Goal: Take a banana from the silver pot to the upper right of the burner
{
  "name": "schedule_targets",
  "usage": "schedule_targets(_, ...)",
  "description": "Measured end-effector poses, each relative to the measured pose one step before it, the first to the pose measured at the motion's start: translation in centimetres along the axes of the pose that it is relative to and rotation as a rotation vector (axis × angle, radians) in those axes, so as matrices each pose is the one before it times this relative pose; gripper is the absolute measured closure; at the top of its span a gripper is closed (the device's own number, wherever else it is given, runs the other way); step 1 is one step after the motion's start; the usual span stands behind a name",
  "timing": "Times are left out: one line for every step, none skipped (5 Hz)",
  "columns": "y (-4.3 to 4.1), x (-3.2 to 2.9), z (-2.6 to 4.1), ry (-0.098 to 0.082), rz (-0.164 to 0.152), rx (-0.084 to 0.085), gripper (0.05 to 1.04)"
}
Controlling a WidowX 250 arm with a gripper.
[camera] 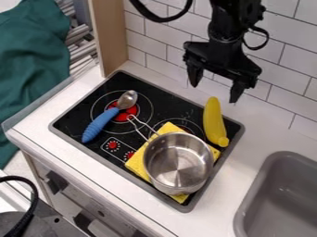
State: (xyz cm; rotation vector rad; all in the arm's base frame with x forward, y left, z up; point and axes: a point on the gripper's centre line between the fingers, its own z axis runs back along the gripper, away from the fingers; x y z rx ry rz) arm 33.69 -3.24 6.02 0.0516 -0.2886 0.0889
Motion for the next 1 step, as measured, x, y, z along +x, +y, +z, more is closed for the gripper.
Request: schedule_targets(-0.277, -0.259, -0.432, 0.0182, -0.0135, -0.0201, 0.075)
